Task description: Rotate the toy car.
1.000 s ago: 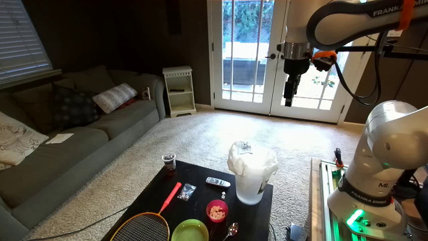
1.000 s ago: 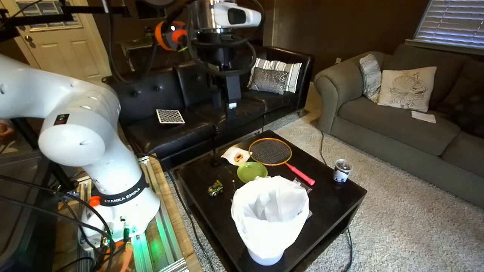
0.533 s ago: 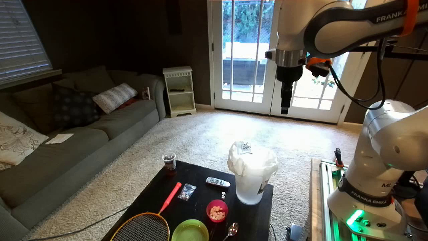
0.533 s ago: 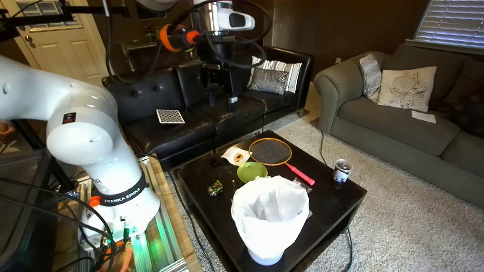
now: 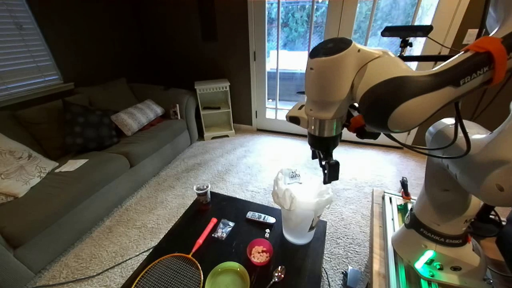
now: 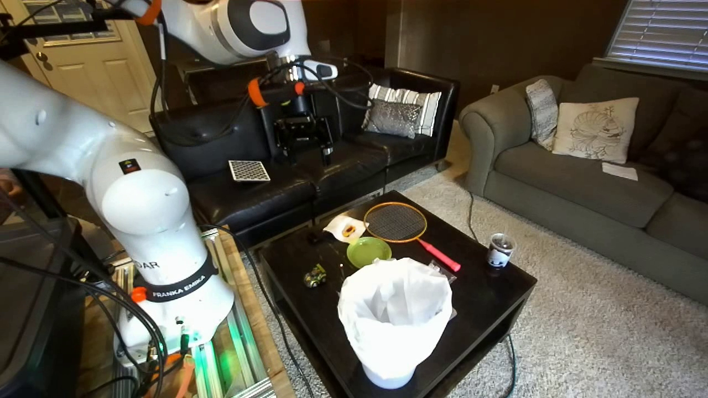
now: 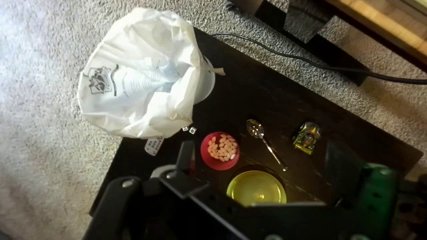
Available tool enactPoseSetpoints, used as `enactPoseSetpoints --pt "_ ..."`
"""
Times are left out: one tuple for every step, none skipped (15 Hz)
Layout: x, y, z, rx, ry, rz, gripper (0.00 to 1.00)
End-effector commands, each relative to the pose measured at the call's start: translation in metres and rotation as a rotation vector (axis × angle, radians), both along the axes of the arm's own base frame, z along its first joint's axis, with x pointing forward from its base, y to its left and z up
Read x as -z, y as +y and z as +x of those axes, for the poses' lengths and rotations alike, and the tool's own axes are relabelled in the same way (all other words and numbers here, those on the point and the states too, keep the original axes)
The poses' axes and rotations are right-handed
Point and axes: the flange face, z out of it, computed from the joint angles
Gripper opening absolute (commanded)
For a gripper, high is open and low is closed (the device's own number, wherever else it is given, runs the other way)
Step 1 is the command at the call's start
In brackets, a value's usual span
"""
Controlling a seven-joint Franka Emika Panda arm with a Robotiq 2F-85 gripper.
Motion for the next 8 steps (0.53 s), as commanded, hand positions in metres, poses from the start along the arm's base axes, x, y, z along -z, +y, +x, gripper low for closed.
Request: enactPoseSetpoints --pt "0.036 0.041 0.008 -0.2 0.04 -0.008 1.0" --pt "0.043 0.051 0.011 -0.254 0.047 -0.01 1.0" --pt "0.051 0.058 0.013 -0.307 0.057 -0.011 1.0" --pt "0.058 0.062 0.015 -0.361 0.066 -0.014 1.0" --pt "0.061 0.064 0.018 -0.414 0.067 -0.015 1.0" --pt "0.064 0.066 0.02 -0.466 0.074 -0.018 1.0" --pt "0.065 0.065 0.023 -0.516 0.083 -0.028 1.0" --pt "0.062 0.062 0.015 -0.421 0.07 -0.009 1.0"
